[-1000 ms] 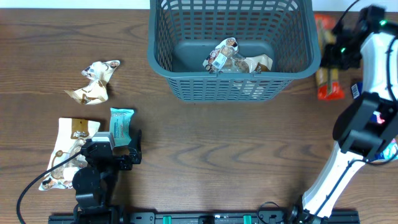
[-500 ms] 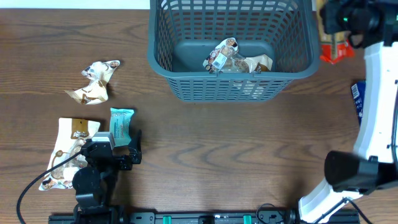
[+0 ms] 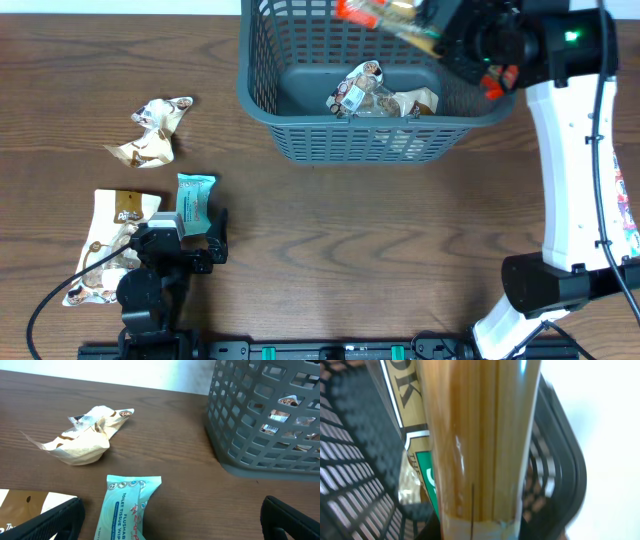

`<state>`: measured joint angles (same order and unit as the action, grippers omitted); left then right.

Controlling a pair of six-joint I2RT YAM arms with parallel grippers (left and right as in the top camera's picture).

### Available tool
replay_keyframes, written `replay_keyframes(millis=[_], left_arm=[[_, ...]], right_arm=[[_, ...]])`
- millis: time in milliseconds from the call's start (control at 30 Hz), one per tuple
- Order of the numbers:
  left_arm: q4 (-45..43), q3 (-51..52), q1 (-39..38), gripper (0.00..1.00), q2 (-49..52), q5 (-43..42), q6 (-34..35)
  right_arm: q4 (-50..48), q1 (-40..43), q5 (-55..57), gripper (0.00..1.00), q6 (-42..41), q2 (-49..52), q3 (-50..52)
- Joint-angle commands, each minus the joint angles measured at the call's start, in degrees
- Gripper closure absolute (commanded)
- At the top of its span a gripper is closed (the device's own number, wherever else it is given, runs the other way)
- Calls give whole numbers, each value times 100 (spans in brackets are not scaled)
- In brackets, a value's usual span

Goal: Pack container
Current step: 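Lift the pasta box and lower it into the basket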

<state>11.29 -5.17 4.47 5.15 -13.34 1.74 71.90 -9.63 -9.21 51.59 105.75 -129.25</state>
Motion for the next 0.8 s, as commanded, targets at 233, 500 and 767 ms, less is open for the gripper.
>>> replay_keyframes(millis=[233, 500, 767], left_arm=[[11, 146, 28, 1, 7, -125, 74], [11, 146, 28, 1, 7, -122, 74], [11, 146, 28, 1, 7, -122, 74]], right_arm=[[-306, -313, -396, 99, 376, 393, -173], [-131, -328, -522, 99, 378, 1449, -173], [334, -424, -509, 99, 378, 2205, -173]])
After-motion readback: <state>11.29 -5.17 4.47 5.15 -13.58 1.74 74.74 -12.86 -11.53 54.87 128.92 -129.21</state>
